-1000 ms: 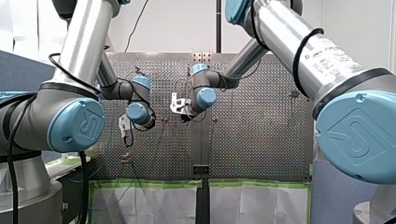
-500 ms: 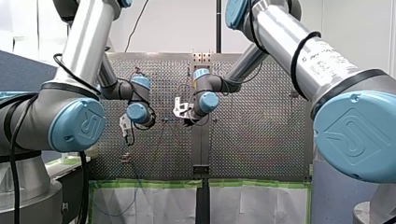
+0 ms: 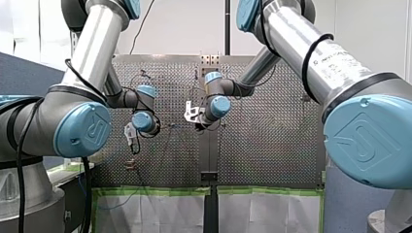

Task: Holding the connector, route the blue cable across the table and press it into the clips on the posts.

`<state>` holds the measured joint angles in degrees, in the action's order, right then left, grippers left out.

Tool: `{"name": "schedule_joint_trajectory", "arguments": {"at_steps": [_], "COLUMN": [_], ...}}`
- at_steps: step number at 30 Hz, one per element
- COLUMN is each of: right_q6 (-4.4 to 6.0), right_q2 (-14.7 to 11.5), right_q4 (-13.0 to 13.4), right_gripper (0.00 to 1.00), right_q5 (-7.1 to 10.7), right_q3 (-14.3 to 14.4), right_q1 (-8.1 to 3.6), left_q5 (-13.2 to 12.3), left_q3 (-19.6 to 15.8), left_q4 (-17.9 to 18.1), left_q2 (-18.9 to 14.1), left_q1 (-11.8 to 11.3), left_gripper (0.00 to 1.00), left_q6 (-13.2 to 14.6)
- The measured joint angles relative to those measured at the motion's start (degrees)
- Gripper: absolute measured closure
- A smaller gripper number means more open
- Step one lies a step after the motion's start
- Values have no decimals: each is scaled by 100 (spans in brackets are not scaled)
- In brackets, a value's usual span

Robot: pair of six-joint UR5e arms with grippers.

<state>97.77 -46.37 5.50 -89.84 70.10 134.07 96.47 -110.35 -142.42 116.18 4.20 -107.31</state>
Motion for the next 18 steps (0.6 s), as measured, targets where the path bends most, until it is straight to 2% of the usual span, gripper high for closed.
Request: {"name": "schedule_joint_trajectory", "arguments": {"at_steps": [6,15,16,17,18], "right_q6": [0,7,5,1,-2], "right_q2": [0,0,0,0,0], "right_q4": [47,235,248,260,265], "right_gripper": [100,100,100,100,100], "right_q5": [0,0,1,1,1], "right_q3": [0,-6,-7,-10,-12], "right_q1": [-79,-200,-207,-215,-219], "left_q5": [-136,-191,-192,-191,-189], "left_q3": [146,266,266,266,267], "left_q4": [93,89,87,84,74], "left_q2": [2,2,2,2,1], "left_q1": [-70,-167,-172,-176,-178], "left_gripper": [100,100,96,78,78], "left_q6": [-76,-121,-120,-119,-119]}}
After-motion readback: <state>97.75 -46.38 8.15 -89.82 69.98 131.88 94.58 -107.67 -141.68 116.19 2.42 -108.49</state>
